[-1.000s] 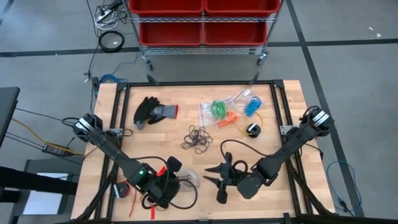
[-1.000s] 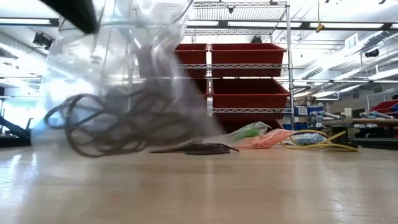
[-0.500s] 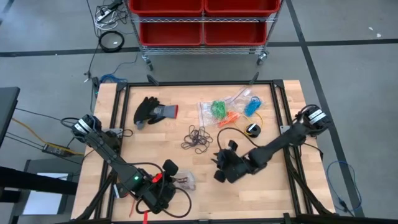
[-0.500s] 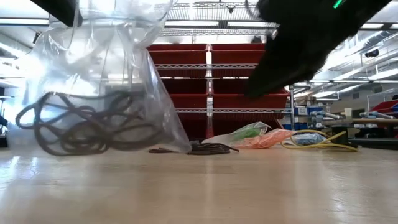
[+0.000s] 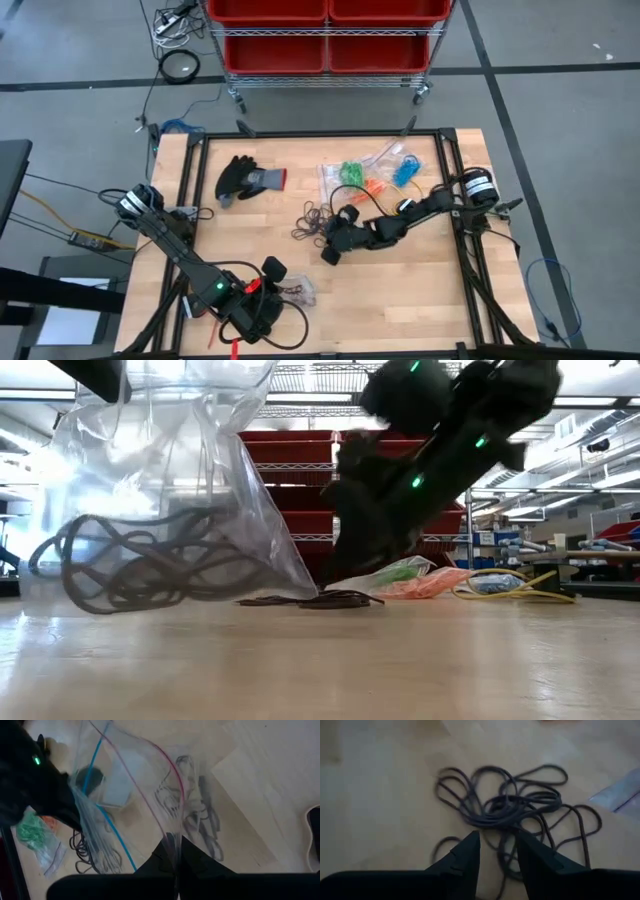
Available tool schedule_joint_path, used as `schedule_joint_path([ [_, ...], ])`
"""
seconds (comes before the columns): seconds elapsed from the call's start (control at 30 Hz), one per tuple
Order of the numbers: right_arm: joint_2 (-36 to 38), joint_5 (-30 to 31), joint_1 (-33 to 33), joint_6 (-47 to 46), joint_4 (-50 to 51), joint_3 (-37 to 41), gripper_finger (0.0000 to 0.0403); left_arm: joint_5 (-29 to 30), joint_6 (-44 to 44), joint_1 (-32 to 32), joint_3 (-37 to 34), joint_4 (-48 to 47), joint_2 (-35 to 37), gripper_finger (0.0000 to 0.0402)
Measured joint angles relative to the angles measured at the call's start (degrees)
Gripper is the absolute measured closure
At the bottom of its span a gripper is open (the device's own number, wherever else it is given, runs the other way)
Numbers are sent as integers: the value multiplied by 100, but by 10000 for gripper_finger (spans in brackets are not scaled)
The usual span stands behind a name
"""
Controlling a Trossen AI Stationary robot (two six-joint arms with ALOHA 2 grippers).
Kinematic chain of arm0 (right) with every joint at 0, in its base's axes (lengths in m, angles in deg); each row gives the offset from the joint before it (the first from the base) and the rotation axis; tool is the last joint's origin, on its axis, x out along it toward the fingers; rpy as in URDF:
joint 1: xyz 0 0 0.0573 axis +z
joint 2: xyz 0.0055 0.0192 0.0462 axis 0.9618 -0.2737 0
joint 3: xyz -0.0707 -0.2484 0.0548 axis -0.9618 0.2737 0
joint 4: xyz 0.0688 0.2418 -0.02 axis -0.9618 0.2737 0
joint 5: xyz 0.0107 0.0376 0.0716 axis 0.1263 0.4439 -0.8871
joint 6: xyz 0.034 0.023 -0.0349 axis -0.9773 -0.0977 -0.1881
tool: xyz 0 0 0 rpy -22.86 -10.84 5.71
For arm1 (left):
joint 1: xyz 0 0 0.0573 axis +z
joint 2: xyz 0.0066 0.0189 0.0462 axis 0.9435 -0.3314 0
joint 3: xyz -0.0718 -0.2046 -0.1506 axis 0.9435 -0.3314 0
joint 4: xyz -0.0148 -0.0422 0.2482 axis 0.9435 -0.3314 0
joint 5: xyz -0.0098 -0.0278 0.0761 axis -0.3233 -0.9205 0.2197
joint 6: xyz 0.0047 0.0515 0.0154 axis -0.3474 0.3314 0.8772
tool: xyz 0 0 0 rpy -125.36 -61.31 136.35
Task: Sort rubber bands
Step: Put the black rubber band into the transparent zip bag
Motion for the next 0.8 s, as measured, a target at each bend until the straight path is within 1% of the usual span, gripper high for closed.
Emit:
schedule_joint_path([
  [0.1, -353, -437, -261, -206, -18, -143, 274, 0, -15, -25, 0, 4, 0, 400],
  [0.13, -461, -468, -319, -262, -59, -198, 270, 0, -15, -27, 0, 14, -1, 400],
  [0.27, -873, -1014, -475, -401, -128, -468, 260, -3, -16, -27, 0, 67, -5, 400],
  [0.33, -1028, -1019, -493, -534, -127, -538, 276, -5, -16, -27, 0, 149, -8, 400],
  [0.37, -1039, -975, -492, -638, -84, -538, 293, -22, -17, -27, 0, 183, -10, 400],
  [0.47, -1042, -890, -444, -871, 66, -540, 371, -81, -26, -27, 0, 184, -20, 400],
  [0.5, -1006, -791, -407, -861, 101, -540, 386, -97, -46, -27, 0, 193, -34, 400],
  [0.57, -914, -703, -339, -840, 196, -528, 394, -129, -55, -27, -2, 190, -51, 400],
  [0.67, -699, -728, -218, -832, 591, -490, 400, -151, -83, -27, -2, 193, -55, 400],
  [0.8, -398, -801, 31, -1244, 1470, -481, 401, -181, -139, -27, -2, 175, -55, 400],
])
